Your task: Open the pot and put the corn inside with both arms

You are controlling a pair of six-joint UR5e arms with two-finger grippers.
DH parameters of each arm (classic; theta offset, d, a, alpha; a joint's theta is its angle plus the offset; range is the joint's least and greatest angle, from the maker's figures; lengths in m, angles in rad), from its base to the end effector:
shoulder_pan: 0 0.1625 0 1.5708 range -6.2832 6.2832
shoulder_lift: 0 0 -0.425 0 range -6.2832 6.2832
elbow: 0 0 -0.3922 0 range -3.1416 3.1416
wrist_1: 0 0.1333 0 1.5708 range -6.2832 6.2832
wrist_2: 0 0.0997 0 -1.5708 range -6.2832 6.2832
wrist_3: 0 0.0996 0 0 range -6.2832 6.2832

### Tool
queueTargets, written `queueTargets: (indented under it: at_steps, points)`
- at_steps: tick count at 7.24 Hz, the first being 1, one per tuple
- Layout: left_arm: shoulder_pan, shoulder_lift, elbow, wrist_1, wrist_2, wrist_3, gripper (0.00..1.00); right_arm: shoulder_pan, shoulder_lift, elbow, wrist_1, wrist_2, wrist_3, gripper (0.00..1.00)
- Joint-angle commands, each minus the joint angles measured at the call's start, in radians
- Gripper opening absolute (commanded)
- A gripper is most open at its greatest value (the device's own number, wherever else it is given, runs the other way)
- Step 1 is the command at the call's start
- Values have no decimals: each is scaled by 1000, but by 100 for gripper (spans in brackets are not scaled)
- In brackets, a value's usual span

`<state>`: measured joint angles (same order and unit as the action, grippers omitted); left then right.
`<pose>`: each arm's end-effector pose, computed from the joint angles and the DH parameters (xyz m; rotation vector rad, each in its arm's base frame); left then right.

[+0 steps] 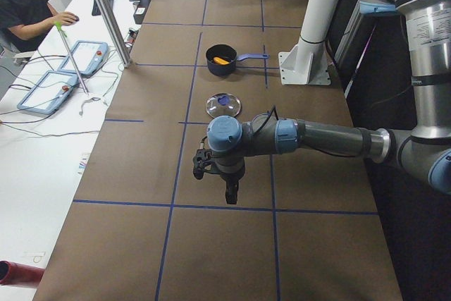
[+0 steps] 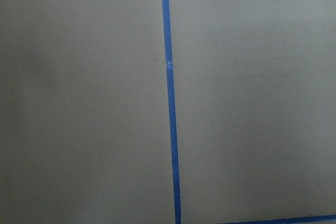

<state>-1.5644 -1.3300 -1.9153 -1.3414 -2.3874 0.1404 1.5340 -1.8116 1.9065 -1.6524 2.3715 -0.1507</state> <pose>-0.0583 -0.3795 0.6148 -0.0638 0.8218 0.0871 0.0474 -0.3917 0.6061 0.0582 -0.7999 -0.1827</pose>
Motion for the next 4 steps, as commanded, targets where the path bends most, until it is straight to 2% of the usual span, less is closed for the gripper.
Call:
queueTargets:
  at_steps: [1, 4]
  points:
    - [0, 3, 30, -8, -3, 2, 100, 0, 0, 2, 0, 0, 0, 100]
    - [0, -11, 32, -15, 5, 1, 100, 0, 0, -3, -1, 0, 0, 100]
